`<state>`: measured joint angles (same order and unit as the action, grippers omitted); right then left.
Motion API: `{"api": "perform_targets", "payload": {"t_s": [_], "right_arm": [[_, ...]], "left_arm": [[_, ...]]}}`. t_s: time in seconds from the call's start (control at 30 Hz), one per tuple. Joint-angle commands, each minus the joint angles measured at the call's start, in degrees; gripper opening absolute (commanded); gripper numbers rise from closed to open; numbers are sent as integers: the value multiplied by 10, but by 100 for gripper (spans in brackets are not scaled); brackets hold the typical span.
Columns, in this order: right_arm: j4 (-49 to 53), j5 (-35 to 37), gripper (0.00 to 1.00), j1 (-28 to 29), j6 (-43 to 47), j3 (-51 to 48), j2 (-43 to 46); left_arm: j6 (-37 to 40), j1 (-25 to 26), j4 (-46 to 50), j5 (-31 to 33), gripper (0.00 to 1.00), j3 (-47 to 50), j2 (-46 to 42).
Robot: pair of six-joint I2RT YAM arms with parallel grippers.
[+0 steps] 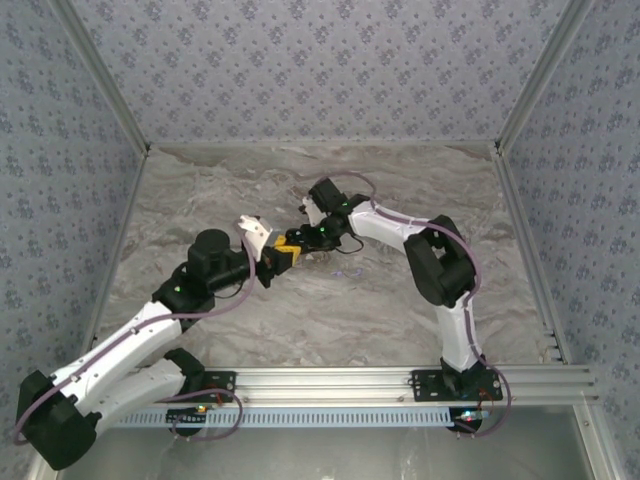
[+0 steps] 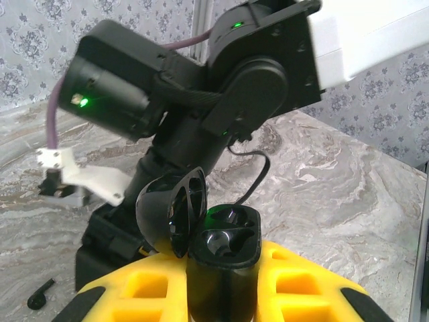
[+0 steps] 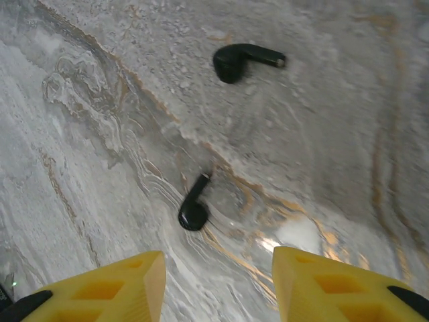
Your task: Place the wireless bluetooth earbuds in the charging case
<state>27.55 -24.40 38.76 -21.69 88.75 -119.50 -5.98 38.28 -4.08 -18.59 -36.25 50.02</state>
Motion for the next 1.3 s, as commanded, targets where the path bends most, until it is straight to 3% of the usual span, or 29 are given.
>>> {"api": "perform_targets", "payload": {"t_s": [0.0,0.23,0.9,1.27], "right_arm": [[35,11,49,12,-20,43,-32],[81,49,50,34,-20,95,-70],[187,139,38,73,-10,205,-157],[216,194,19,67,-11,198,-151]], "left_arm": [[12,2,7,2,19,-19,-12],[11,2,8,3,19,-17,-15],[15,2,6,7,19,-6,-32],[13,2,5,8,19,3,-36]]}}
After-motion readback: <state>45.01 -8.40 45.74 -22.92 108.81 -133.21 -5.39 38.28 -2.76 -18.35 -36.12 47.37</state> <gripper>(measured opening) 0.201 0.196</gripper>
